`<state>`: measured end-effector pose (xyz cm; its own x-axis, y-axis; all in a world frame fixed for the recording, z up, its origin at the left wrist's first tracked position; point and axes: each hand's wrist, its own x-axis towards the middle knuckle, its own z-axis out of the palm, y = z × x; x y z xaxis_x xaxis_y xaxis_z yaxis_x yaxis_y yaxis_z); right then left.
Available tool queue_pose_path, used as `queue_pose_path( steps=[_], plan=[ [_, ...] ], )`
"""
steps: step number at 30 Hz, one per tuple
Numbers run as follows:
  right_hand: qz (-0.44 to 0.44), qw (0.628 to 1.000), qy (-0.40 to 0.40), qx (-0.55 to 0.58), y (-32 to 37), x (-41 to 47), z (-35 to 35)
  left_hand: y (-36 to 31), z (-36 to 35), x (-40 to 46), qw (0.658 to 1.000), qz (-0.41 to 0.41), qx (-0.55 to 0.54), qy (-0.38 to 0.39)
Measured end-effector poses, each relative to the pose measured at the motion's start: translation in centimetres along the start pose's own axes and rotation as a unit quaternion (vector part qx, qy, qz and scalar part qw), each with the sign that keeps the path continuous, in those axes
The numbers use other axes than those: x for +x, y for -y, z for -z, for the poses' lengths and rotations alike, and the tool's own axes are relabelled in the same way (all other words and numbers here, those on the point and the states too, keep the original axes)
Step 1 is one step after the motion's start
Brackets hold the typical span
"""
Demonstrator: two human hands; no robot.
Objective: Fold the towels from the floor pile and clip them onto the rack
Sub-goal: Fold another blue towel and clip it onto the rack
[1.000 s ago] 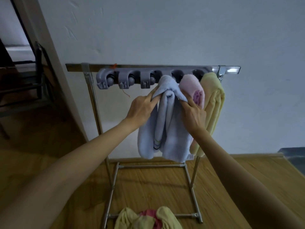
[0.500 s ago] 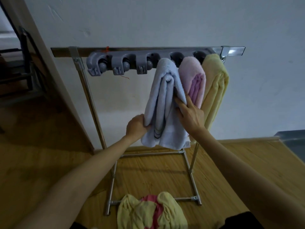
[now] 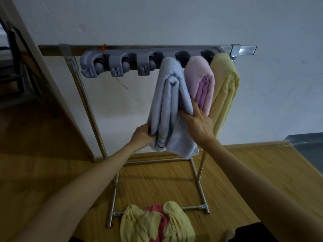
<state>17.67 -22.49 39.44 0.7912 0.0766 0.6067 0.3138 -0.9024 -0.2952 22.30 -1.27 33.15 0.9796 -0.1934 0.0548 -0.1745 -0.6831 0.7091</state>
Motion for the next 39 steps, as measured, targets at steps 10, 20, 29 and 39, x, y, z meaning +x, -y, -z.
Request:
queue_pose_path(
  steps=[10, 20, 29, 39],
  plan=[
    [-0.082, 0.987, 0.05, 0.13, -1.0, -0.4, 1.4, -6.0, -2.1, -1.3, 0.983, -0.104, -0.097, -0.119],
    [0.007, 0.992, -0.11, 0.063, -1.8, -2.9, -0.8, -8.3, -3.4, -0.9, 0.965, -0.002, -0.149, -0.215],
    [-0.194, 0.965, -0.128, 0.121, 1.0, -3.3, -2.4, -5.3, -1.7, 0.3, 0.969, 0.067, -0.054, -0.233],
    [-0.163, 0.98, -0.048, 0.103, 3.2, -5.7, -6.8, -1.9, 0.7, 0.2, 0.957, 0.018, 0.098, -0.273]
  ],
)
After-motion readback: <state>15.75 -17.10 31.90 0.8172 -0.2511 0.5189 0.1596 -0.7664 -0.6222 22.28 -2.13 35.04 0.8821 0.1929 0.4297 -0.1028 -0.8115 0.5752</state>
